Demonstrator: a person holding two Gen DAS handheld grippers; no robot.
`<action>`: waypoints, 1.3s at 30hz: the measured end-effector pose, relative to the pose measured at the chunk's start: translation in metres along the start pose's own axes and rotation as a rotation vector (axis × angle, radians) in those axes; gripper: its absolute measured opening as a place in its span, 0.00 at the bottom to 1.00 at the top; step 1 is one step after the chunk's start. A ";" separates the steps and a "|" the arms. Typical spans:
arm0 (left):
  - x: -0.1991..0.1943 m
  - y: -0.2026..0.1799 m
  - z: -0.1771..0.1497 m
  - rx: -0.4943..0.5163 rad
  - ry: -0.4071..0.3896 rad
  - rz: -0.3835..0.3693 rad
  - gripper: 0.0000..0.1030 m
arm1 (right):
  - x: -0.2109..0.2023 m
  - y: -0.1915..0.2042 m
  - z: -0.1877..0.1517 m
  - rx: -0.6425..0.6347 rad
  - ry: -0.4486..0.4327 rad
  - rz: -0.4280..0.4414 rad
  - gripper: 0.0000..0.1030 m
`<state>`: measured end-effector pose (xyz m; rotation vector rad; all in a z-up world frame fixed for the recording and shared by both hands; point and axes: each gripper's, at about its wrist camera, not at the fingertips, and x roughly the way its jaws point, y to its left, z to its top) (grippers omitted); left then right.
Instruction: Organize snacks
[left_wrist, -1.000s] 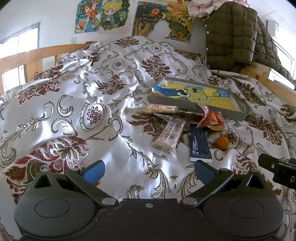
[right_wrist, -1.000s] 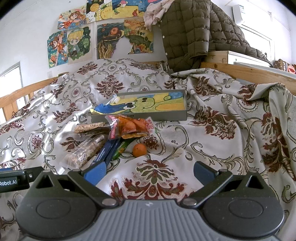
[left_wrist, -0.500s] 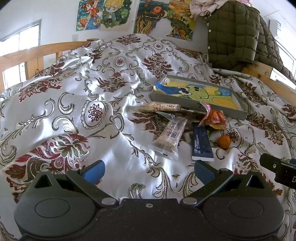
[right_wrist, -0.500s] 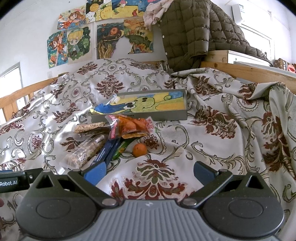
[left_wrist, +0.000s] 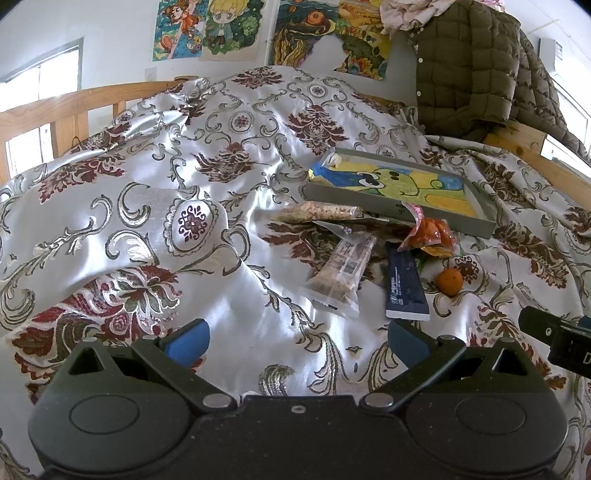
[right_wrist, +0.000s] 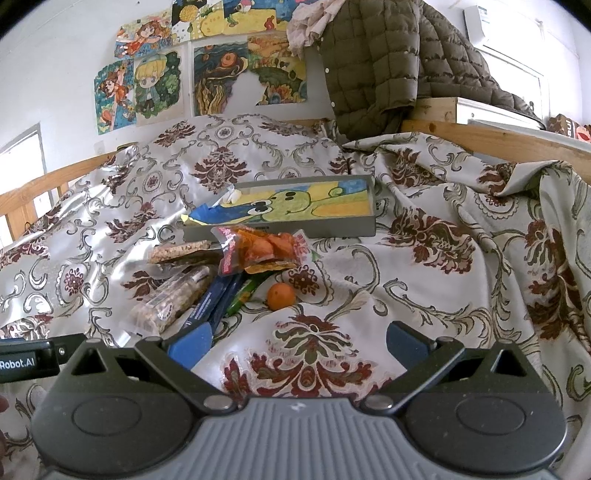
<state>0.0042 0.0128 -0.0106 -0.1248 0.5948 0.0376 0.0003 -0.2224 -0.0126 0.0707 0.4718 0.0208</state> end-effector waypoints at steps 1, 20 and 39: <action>0.000 0.000 0.000 0.002 0.000 0.002 0.99 | 0.000 0.000 -0.001 -0.001 -0.003 -0.002 1.00; 0.012 0.005 0.014 0.006 0.014 0.063 0.99 | 0.012 0.014 0.008 -0.028 0.020 0.067 1.00; 0.083 0.004 0.062 0.074 0.053 0.035 0.99 | 0.084 -0.013 0.039 -0.017 0.045 0.301 1.00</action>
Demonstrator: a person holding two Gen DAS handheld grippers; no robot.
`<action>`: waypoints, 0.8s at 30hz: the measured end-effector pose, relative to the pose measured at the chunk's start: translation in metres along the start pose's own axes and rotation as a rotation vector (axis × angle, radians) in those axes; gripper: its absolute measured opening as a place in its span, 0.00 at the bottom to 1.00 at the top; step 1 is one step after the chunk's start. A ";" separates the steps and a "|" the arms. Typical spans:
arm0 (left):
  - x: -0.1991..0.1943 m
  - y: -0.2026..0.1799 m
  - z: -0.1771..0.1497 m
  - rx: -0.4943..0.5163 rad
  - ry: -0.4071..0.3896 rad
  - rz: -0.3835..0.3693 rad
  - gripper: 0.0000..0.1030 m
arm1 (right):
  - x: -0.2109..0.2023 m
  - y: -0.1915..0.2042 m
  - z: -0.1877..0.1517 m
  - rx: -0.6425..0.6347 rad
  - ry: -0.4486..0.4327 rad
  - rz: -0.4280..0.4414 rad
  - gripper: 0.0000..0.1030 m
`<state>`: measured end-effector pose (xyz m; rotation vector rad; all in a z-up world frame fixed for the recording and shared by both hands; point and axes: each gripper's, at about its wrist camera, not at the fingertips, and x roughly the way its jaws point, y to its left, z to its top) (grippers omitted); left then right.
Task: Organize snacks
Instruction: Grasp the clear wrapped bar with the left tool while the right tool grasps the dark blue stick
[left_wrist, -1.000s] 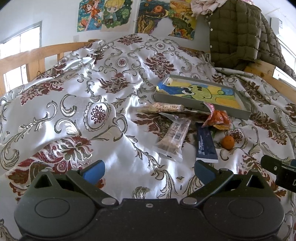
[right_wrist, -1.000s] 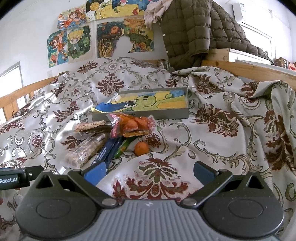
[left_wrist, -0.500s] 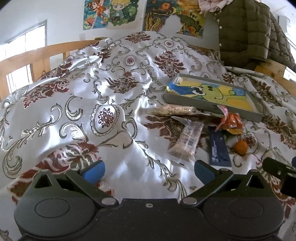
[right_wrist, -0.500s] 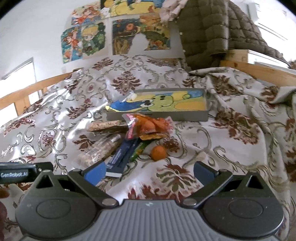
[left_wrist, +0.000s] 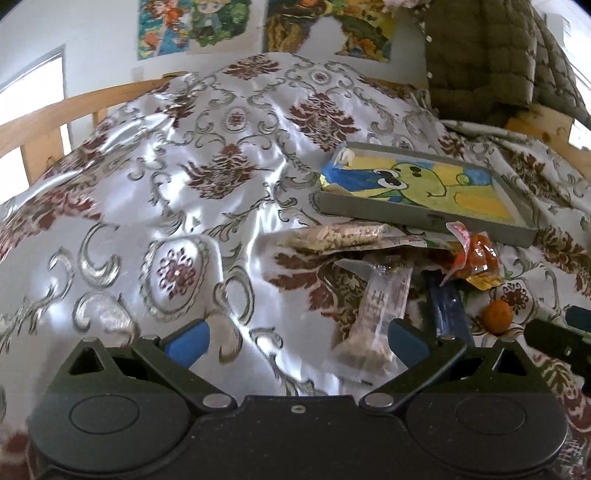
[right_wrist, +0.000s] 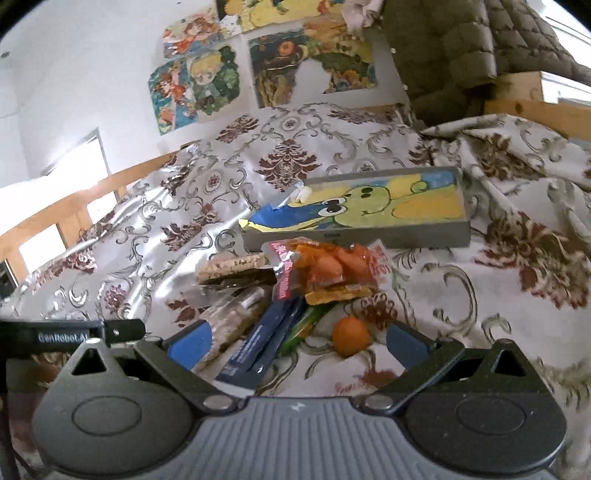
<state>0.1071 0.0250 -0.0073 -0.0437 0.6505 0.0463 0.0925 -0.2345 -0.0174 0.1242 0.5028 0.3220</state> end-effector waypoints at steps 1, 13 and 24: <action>0.004 0.000 0.003 0.011 0.001 -0.002 0.99 | 0.005 -0.001 0.001 -0.016 0.009 0.003 1.00; 0.038 -0.008 0.029 0.146 0.030 -0.106 0.99 | 0.025 0.020 -0.011 -0.220 0.024 -0.009 1.00; 0.069 -0.017 0.029 0.186 0.164 -0.227 0.98 | 0.040 0.013 -0.009 -0.143 0.108 0.049 0.87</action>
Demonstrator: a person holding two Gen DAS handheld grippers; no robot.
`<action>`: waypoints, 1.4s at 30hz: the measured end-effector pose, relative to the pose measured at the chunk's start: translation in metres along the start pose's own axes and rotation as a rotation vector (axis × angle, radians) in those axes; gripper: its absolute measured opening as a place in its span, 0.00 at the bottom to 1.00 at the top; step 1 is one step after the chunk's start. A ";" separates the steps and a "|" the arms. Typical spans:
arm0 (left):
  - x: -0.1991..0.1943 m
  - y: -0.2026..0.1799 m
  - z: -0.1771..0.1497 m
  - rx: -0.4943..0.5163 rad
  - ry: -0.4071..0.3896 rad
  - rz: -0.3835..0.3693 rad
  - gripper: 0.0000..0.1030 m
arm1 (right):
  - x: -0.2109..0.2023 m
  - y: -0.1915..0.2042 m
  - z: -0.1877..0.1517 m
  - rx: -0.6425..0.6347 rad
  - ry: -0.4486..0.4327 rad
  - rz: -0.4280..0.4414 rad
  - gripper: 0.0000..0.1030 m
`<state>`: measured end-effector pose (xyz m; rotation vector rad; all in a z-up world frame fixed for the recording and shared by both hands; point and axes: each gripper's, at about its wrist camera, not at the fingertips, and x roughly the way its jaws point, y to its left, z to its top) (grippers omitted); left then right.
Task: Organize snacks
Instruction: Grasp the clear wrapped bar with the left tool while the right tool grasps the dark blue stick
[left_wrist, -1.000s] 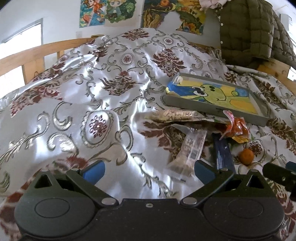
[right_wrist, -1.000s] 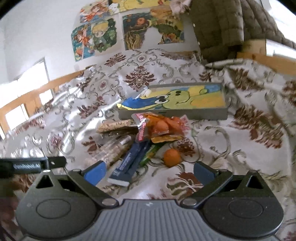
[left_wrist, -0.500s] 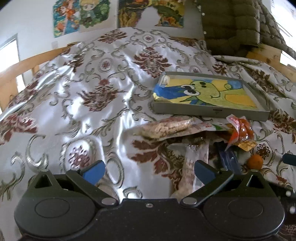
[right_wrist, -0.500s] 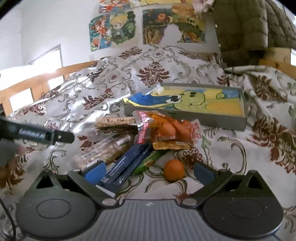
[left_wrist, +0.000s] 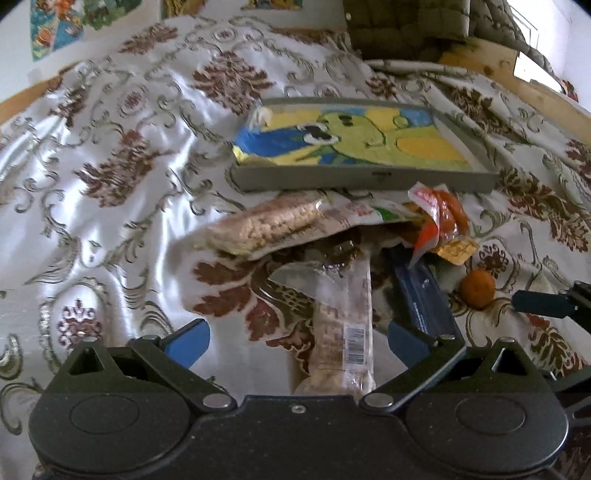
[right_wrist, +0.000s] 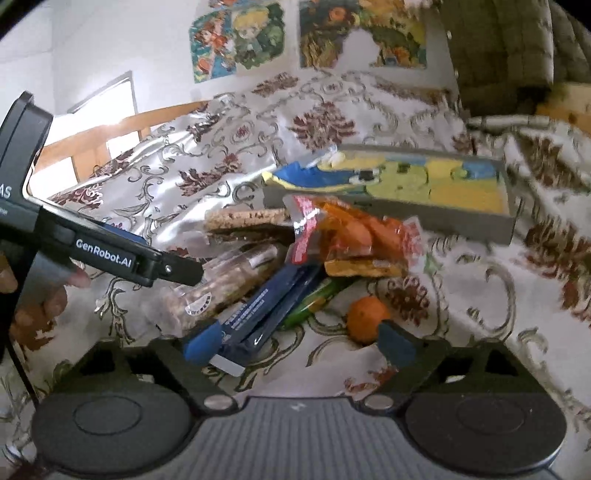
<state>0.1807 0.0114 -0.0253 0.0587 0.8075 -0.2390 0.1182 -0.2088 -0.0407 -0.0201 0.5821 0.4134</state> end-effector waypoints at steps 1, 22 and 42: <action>0.003 0.001 0.000 -0.003 0.009 -0.005 0.97 | 0.003 -0.001 0.001 0.016 0.012 0.011 0.86; 0.027 -0.009 0.012 -0.046 0.086 -0.120 0.39 | 0.027 -0.009 0.002 0.136 0.097 0.152 0.44; 0.013 0.011 -0.007 -0.160 0.074 -0.152 0.38 | 0.063 -0.025 0.009 0.388 0.150 0.309 0.29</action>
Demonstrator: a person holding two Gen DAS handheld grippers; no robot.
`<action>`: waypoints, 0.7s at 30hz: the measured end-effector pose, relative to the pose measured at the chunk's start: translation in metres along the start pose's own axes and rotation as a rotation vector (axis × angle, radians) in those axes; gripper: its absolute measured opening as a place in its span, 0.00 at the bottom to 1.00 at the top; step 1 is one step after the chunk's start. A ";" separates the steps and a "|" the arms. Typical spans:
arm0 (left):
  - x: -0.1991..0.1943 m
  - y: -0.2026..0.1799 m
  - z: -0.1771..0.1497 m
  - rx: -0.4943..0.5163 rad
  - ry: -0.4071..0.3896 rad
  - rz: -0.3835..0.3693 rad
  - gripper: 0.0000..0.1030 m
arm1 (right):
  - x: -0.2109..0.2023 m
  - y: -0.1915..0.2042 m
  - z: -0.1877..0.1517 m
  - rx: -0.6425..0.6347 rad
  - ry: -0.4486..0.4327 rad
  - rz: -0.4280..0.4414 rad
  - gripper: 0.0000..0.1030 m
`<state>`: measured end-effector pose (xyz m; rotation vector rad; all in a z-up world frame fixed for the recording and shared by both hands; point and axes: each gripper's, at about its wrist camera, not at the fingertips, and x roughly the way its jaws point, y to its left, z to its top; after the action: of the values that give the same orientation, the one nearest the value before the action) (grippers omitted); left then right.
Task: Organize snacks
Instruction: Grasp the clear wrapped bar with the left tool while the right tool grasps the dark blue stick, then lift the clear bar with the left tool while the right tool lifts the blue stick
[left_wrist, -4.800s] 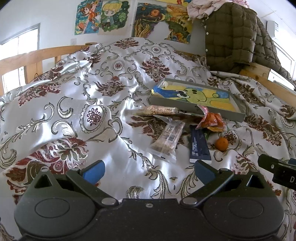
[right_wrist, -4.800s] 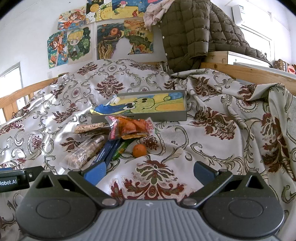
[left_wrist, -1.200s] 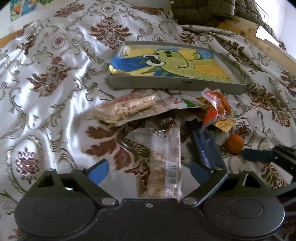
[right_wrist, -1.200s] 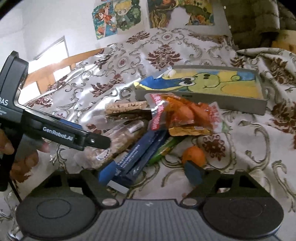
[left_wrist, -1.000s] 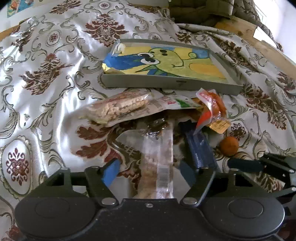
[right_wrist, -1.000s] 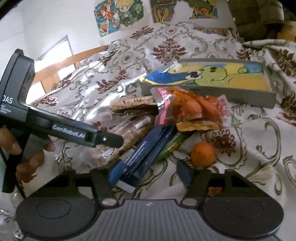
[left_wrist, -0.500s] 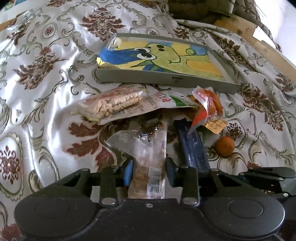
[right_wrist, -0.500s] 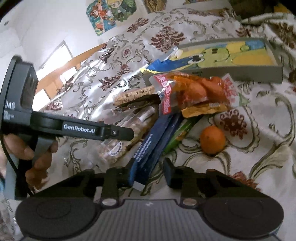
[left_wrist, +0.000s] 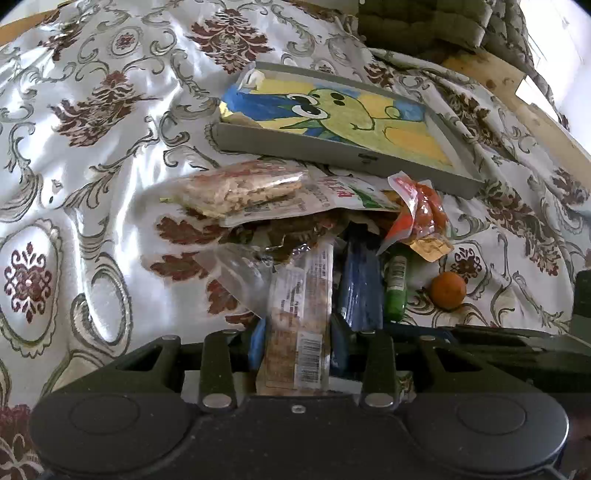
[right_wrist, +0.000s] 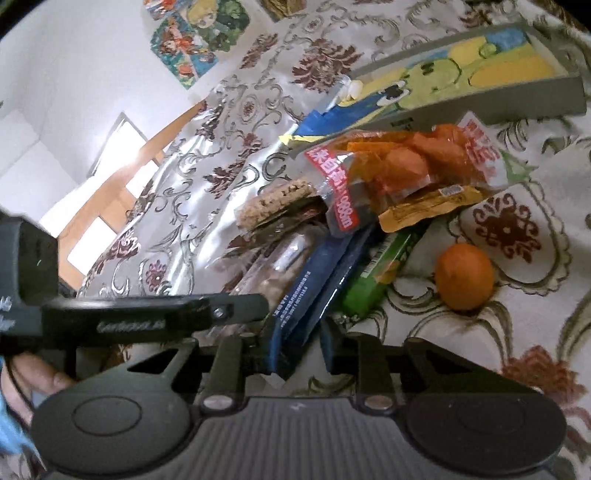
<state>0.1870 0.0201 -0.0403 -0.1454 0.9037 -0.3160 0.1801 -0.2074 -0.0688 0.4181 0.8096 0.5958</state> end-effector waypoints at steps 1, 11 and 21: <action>0.000 0.001 0.000 -0.006 0.000 -0.001 0.38 | 0.003 -0.002 0.001 0.018 0.000 0.003 0.29; -0.006 -0.001 -0.002 -0.007 -0.012 0.042 0.37 | 0.021 -0.007 0.010 0.096 -0.003 0.008 0.35; -0.018 -0.005 -0.008 -0.028 -0.016 0.077 0.37 | 0.018 -0.012 0.009 0.188 0.018 0.051 0.10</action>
<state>0.1692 0.0211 -0.0302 -0.1379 0.8957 -0.2303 0.2003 -0.2062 -0.0799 0.6076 0.8780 0.5729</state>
